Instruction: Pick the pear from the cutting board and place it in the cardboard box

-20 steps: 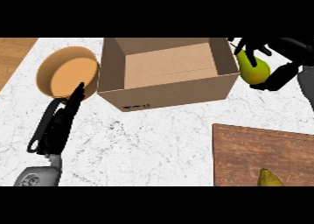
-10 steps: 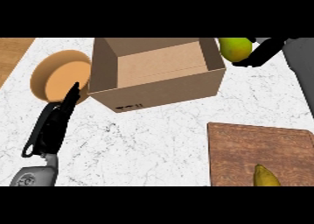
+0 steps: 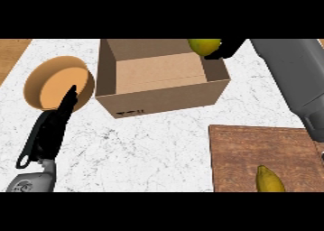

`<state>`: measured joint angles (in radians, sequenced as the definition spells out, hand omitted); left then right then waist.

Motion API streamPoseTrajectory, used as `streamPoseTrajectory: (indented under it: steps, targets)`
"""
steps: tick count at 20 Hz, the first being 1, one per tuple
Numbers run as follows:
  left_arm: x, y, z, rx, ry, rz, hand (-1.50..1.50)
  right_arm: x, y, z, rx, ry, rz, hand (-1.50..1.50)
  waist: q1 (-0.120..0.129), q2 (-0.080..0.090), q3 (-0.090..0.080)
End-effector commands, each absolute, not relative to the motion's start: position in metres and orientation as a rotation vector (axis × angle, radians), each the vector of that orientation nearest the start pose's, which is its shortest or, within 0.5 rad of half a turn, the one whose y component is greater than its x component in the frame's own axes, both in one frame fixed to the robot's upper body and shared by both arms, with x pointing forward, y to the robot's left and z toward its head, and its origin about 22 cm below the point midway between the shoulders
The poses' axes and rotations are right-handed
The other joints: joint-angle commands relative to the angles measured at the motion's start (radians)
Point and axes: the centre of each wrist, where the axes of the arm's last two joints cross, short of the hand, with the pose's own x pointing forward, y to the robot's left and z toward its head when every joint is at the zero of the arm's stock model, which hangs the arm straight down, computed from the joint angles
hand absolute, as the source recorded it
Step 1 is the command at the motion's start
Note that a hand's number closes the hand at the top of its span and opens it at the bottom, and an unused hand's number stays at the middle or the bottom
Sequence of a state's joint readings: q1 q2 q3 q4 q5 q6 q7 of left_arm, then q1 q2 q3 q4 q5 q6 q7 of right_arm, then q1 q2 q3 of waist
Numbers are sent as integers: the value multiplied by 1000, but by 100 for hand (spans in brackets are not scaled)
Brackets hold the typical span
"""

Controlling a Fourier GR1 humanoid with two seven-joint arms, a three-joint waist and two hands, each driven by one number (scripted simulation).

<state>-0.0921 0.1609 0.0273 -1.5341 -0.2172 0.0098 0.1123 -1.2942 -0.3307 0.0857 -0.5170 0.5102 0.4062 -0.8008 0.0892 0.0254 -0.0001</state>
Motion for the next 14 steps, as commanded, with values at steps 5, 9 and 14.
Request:
streamPoseTrajectory:
  steps: [5, 9, 14]
  targets:
    - [248, 266, 3, 309, -1478, -262, 0, 468, -82, 215, 273, -2001, 1602, 150, -12, -4, -2]
    - [259, 263, 11, 326, -1486, -259, 0, 467, -80, 186, 285, -1945, 1667, 150, -28, -4, -1]
    - [259, 277, 21, 324, -1492, -246, 0, 454, -34, 164, 200, -1880, 1701, 150, -20, -3, -1]
